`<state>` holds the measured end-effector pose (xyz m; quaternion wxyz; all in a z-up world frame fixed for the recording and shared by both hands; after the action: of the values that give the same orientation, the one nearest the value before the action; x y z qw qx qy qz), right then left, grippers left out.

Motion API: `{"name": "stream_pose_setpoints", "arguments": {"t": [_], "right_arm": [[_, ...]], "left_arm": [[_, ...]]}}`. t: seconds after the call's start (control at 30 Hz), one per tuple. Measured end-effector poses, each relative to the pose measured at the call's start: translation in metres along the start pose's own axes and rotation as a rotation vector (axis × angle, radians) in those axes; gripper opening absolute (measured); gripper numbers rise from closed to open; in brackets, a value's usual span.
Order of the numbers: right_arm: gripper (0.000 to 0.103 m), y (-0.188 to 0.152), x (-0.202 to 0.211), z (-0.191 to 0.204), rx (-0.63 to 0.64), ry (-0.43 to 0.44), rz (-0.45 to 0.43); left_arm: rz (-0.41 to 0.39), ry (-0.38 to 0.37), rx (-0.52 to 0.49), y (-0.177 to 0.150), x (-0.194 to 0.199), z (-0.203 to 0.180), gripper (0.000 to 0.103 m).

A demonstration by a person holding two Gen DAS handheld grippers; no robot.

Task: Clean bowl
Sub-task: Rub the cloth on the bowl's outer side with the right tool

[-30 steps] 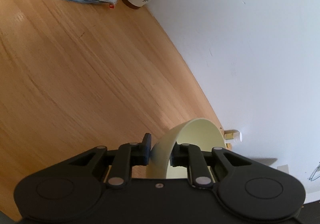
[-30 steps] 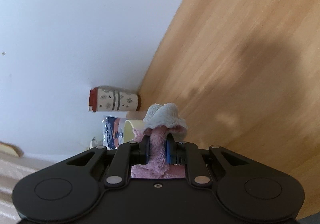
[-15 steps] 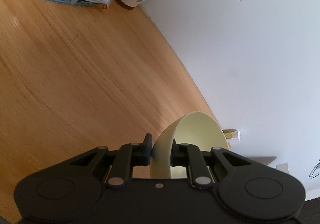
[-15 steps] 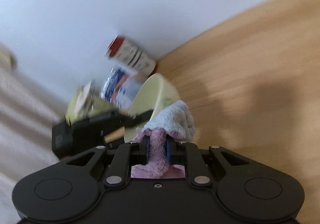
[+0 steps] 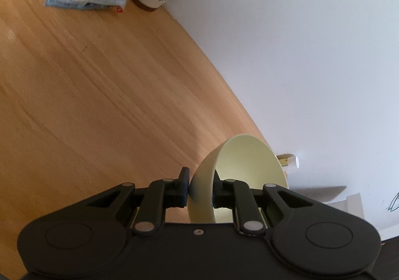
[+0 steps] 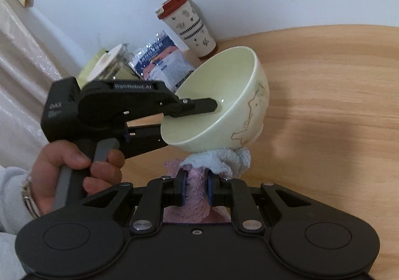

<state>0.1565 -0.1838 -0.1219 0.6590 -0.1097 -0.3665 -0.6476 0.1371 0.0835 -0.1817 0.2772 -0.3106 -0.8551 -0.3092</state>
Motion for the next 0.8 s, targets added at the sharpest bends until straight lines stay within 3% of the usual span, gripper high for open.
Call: {"name": "stream_pose_setpoints", "arguments": {"t": [0.23,0.4,0.6,0.8], "right_arm": [[0.017,0.009,0.030,-0.015,-0.065,-0.022,-0.080],[0.018,0.008,0.019,-0.006,-0.002,-0.061,-0.049],[0.018,-0.006,-0.006,0.014,0.016,-0.033,0.012],[0.018,-0.006,-0.006,0.013,-0.004,-0.044,-0.003]], "left_arm": [[0.011,0.009,-0.004,-0.006,-0.001,-0.001,0.014],[-0.004,0.024,-0.016,-0.005,0.001,-0.003,0.014],[0.007,0.023,-0.032,-0.007,-0.001,-0.008,0.014],[0.018,0.065,-0.014,-0.004,-0.005,0.004,0.014]]}}
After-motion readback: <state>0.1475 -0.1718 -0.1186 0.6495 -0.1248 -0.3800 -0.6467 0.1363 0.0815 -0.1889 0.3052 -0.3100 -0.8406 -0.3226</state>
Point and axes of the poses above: each gripper's, at about its wrist camera, not at the fingertips, and x roughly against the way its jaws point, z to its left, y to its top, the point moved 5 cm from there along -x, roughly the way its jaws point, and after that the axes turned 10 degrees about -x, right-handed, at the moved point
